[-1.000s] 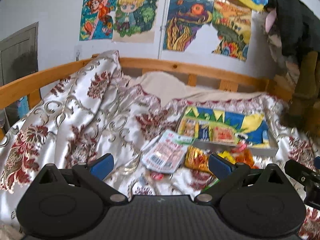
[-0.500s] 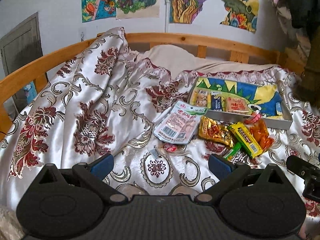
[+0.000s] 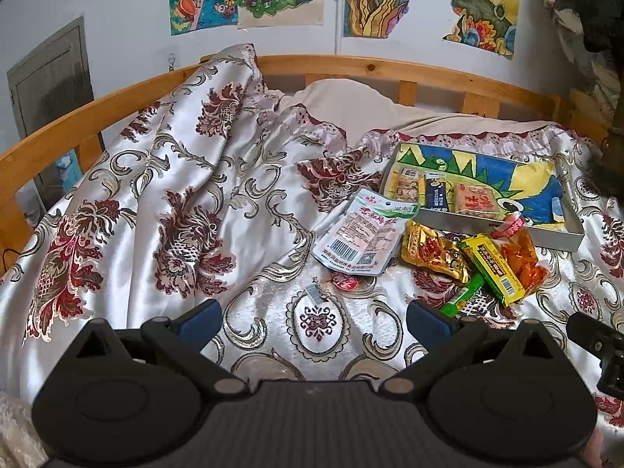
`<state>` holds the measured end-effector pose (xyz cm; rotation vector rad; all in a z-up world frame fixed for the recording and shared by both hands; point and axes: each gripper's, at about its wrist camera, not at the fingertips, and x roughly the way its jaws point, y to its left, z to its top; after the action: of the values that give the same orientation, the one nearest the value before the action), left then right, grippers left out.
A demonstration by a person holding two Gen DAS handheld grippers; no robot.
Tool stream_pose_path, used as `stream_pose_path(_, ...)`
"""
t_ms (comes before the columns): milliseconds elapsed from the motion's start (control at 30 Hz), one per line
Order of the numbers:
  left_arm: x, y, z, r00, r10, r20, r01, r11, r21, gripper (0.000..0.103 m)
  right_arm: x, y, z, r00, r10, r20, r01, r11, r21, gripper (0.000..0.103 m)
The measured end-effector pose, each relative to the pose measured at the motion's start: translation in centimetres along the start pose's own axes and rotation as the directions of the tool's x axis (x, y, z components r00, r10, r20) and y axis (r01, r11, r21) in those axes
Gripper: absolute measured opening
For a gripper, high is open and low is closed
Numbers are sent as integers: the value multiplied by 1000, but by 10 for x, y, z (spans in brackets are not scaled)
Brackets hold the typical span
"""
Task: Organize snacks
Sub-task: 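Lift both tools away from the tray back over the snack pile, then grasp the white spicy-snack pouch with the left tool while the right tool grasps the green stick snack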
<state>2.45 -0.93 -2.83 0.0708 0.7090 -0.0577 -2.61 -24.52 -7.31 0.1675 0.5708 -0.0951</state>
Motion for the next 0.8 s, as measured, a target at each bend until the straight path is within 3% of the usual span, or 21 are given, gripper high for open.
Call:
stream_pose_path(233,7,0,3,998,23,-51,-22,1000,9,103,2,1,-1,1000,12,-13,-12,1000,-3,102)
stream_pose_path(800,54,20,37,977,-50,-208,71,993,92,103,22,6,2,990,99,-97,-100,995,1,102)
